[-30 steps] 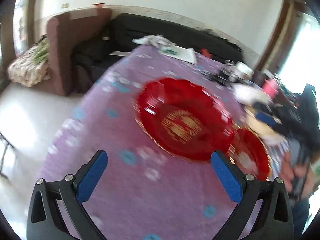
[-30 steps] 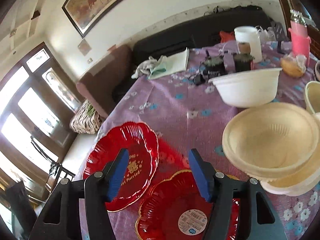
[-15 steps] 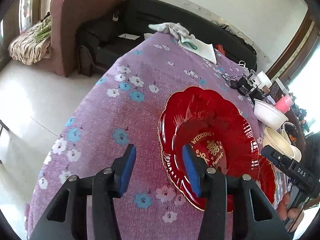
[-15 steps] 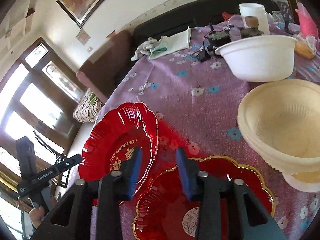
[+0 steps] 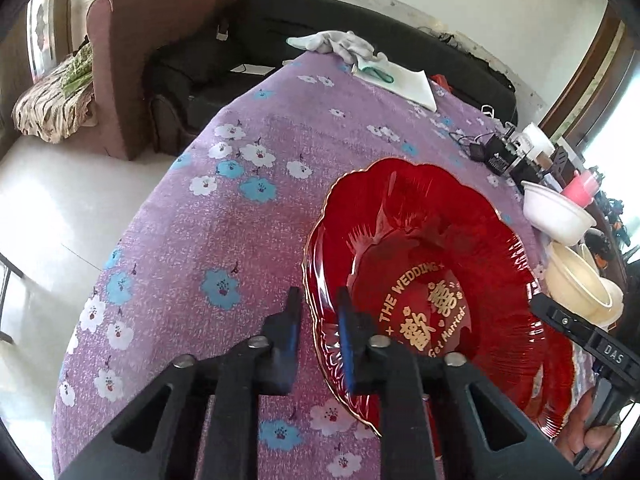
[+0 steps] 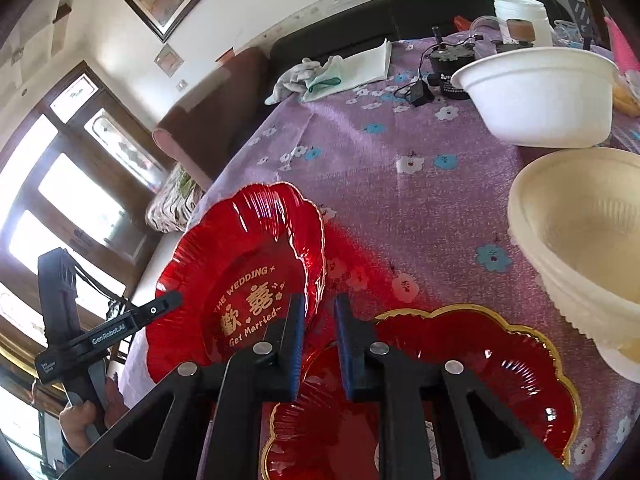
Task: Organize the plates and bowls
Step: 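Grasp the red 'THE WEDDING' plate rim with the left gripper and lift it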
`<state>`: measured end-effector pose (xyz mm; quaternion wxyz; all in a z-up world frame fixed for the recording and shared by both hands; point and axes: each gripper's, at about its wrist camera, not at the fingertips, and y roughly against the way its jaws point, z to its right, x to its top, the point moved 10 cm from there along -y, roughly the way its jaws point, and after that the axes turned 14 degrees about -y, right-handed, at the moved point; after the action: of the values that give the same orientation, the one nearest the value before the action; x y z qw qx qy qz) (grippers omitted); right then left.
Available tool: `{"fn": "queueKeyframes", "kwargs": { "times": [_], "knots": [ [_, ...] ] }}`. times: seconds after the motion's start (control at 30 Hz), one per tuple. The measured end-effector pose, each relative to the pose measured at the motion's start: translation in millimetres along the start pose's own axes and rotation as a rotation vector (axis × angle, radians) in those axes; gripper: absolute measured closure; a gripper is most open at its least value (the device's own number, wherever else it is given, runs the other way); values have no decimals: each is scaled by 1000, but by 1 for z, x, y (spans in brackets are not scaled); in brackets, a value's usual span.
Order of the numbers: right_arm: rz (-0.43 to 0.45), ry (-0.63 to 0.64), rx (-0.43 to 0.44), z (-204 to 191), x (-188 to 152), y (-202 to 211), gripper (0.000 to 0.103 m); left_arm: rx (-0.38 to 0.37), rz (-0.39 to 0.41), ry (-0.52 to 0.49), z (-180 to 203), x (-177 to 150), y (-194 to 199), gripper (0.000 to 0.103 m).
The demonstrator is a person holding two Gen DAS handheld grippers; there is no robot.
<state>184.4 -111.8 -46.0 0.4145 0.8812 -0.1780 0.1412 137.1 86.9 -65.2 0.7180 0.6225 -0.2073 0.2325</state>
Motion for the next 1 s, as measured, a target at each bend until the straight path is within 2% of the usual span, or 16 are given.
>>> {"fn": "queueKeyframes", "kwargs": {
  "times": [0.13, 0.5, 1.0],
  "knots": [
    [5, 20, -5, -4, -3, 0, 89, 11, 9, -17, 2, 0, 1, 92],
    [22, 68, -40, -9, -8, 1, 89, 42, 16, -33, 3, -4, 11, 92],
    [34, 143, -20, -31, -17, 7, 89, 63, 40, -12, -4, -25, 42, 92]
  ]
}}
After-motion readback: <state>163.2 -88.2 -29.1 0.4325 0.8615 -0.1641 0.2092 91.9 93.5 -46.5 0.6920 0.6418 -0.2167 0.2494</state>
